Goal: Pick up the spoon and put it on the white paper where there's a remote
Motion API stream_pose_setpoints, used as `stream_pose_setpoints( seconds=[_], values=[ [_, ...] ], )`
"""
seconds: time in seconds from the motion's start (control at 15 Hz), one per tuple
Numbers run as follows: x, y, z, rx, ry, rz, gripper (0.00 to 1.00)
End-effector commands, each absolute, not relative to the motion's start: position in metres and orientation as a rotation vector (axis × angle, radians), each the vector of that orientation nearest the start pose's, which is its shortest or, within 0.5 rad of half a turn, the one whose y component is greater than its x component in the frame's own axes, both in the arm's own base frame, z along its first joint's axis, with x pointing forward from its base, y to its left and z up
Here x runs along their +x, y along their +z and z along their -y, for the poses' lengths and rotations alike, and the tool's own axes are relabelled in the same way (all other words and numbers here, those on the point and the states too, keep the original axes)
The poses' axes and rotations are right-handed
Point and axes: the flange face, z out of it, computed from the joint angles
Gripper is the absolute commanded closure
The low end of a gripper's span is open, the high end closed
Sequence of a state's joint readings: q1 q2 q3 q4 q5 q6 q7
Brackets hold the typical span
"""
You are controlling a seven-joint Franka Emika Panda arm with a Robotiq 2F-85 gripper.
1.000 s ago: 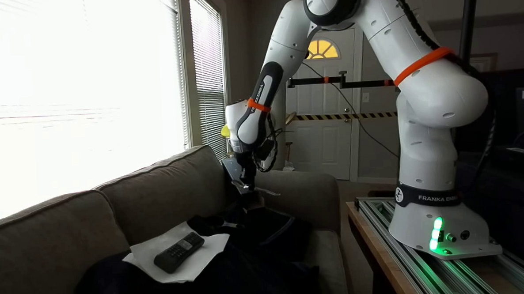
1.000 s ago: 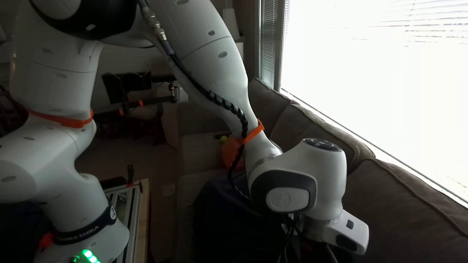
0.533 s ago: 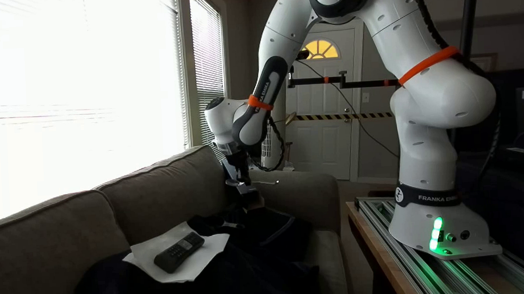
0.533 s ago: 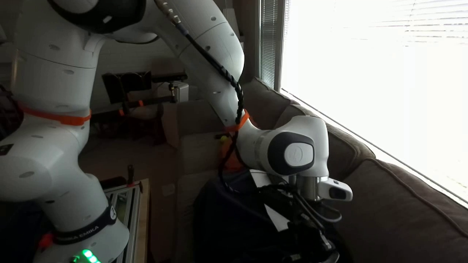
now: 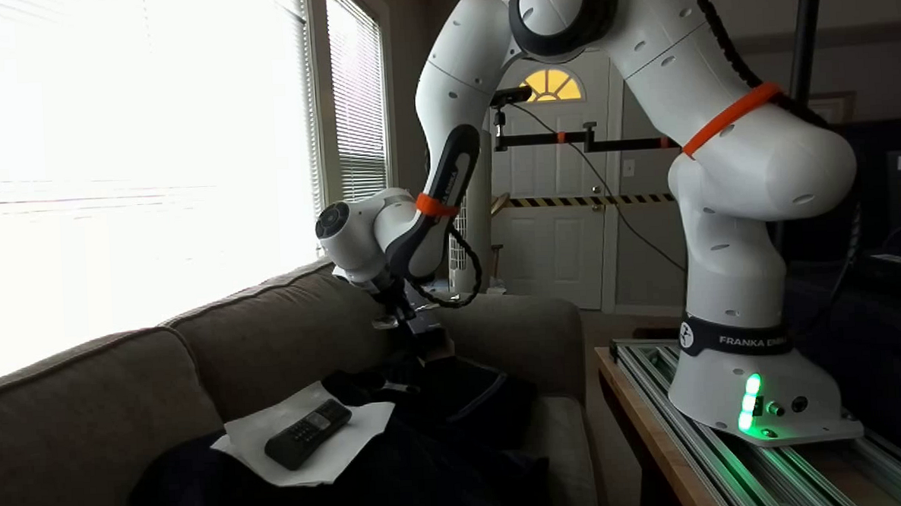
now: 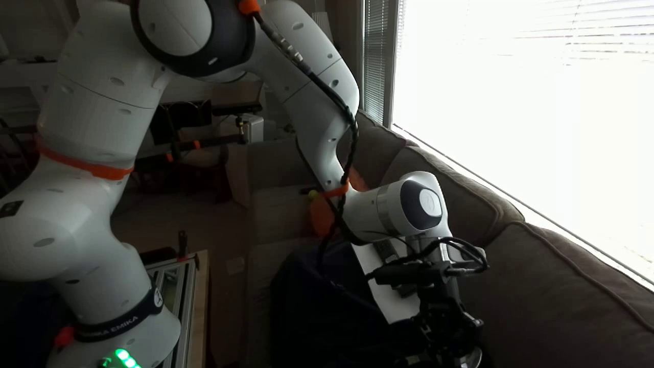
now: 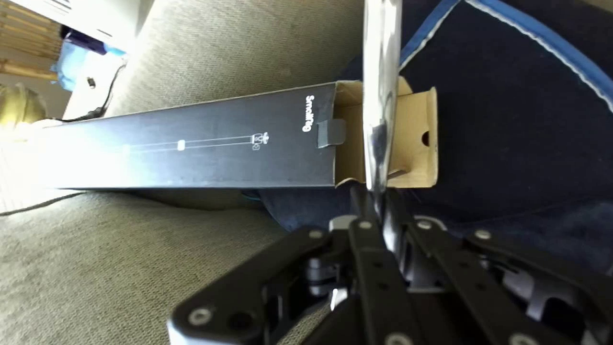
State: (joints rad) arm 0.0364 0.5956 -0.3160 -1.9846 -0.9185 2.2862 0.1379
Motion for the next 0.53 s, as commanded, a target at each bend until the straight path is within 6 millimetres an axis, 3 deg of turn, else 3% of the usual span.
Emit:
stream_pose_setpoints(
  seconds=[0.0, 0.47],
  values=[
    [0.575, 0.134, 0.176, 2.149, -0.463, -0.522, 0.98],
    [0.589, 0.101, 0.148, 1.963, -0.415, -0.608, 0.98]
  ],
)
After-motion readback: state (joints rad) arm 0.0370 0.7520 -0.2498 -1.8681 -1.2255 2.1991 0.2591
